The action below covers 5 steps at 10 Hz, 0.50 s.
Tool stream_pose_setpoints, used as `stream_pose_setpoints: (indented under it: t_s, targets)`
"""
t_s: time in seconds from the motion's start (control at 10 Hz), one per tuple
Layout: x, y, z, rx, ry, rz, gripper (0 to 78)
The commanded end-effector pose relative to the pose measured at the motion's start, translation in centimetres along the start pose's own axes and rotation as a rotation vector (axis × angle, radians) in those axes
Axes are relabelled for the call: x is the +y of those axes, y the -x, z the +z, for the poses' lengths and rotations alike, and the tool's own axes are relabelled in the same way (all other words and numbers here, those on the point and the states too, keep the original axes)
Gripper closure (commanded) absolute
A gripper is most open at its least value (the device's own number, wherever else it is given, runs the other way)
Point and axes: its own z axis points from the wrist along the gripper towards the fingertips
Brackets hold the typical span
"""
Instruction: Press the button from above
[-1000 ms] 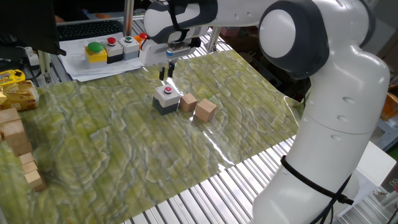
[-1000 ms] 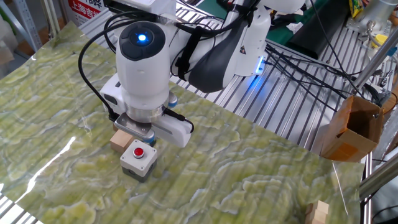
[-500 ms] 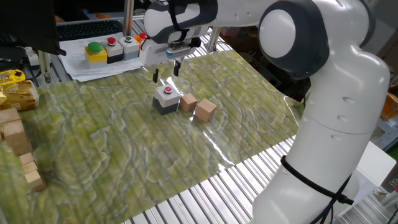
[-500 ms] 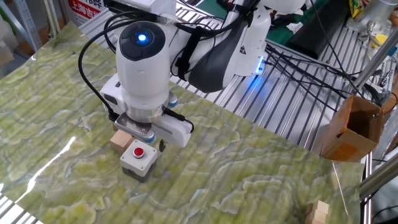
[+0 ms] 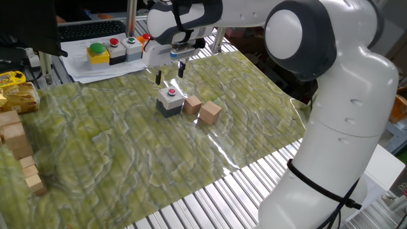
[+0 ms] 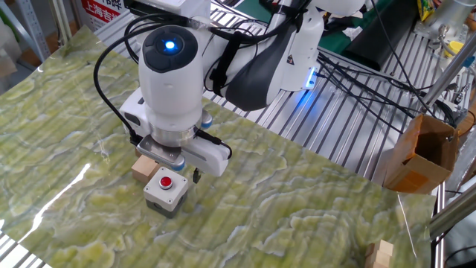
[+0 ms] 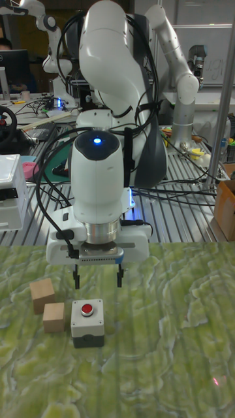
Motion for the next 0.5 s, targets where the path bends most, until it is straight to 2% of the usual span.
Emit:
stream_pose_setpoints:
  t_s: [0.1, 0.5]
  targets:
    - [2.63, 0.27, 9.35, -0.039, 0.018, -0.004, 0.1]
    - [2.78, 0.29, 9.18, -0.038, 0.022, -0.006, 0.1]
